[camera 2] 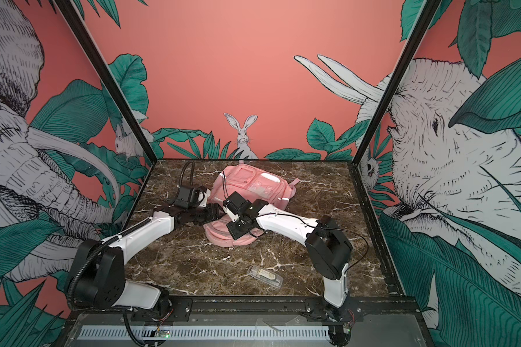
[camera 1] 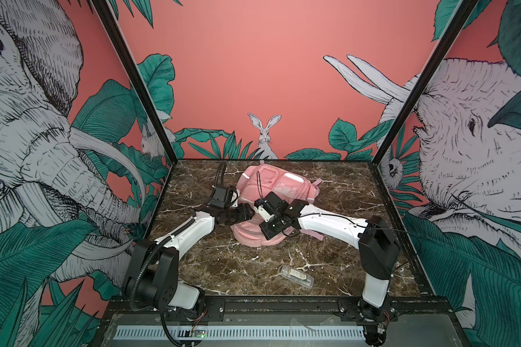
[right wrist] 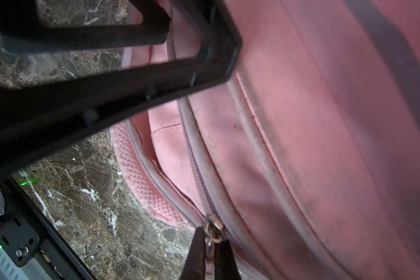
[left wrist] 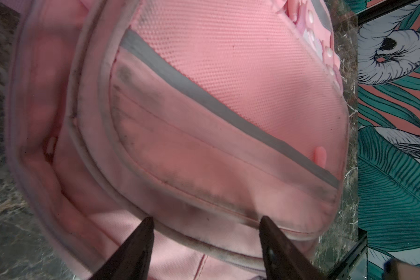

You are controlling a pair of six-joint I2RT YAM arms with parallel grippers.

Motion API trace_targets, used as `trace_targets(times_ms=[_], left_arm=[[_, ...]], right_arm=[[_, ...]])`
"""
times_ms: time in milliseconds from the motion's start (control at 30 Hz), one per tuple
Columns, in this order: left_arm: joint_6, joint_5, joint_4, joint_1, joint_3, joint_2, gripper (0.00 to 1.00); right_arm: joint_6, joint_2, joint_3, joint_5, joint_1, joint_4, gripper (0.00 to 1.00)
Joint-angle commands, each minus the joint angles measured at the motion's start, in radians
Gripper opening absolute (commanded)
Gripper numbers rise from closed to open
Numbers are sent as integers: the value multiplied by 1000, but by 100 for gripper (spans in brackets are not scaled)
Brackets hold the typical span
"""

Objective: Pack the student bag

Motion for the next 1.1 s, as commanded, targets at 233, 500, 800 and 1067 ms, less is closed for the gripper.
trace_targets(times_ms=[233, 500, 800, 1067], left_arm=[[-139, -50, 50, -81, -119, -118, 71], [-134, -46, 124, -91, -108, -10, 71], [-102, -42, 132, -91, -34, 86, 45], [-46, -86, 58, -71, 22, 85, 16]], right_arm=[[-1, 20, 64, -38, 18, 37, 0], [-1, 21, 75, -39, 25, 28, 0], [-1, -2, 41, -24, 26, 26, 0], [-17, -16, 21, -3, 26, 10, 0]])
